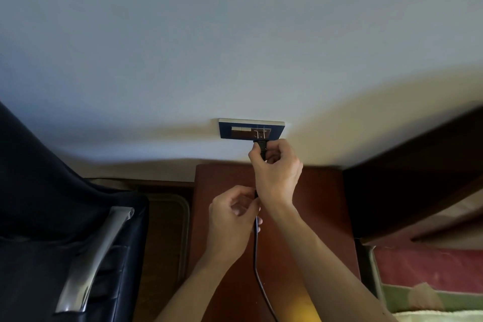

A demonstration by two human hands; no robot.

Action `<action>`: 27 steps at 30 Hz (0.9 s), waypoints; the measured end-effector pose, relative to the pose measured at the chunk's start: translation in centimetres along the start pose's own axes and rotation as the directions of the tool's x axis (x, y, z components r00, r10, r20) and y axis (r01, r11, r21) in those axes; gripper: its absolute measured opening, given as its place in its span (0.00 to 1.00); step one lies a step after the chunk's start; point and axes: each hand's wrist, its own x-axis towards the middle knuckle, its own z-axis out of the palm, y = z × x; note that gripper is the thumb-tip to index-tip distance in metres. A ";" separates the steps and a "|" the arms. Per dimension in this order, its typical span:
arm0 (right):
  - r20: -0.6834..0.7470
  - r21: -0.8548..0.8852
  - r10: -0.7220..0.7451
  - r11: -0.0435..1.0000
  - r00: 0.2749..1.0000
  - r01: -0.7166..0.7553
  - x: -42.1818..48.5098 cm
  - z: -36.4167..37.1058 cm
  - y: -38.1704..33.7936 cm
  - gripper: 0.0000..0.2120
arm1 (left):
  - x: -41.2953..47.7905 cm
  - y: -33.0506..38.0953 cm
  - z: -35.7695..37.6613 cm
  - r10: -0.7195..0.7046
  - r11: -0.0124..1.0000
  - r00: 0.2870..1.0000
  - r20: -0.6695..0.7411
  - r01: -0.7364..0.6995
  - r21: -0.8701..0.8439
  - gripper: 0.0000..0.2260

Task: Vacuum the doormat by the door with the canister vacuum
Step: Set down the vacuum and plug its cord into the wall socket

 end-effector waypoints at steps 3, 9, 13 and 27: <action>-0.006 0.010 0.002 1.000 1.000 -0.002 0.1 0.0 -0.2 0.08 | 0.1 0.1 0.0 -0.001 1.000 1.000 -0.004 0.001 -0.020 0.05; 0.017 -0.055 -0.026 0.998 1.000 0.027 0.5 -0.1 -0.4 0.09 | 0.2 0.3 0.2 0.020 0.999 1.000 -0.011 -0.020 -0.038 0.05; 0.011 -0.144 -0.074 0.987 0.997 0.075 0.7 0.1 -0.7 0.10 | 0.5 -0.1 0.0 -0.007 0.999 1.000 -0.013 0.007 -0.045 0.05; 0.026 -0.293 -0.133 0.947 0.991 0.134 1.1 0.2 -1.4 0.13 | 1.3 -1.5 0.1 0.051 0.996 0.999 -0.006 -0.052 -0.074 0.04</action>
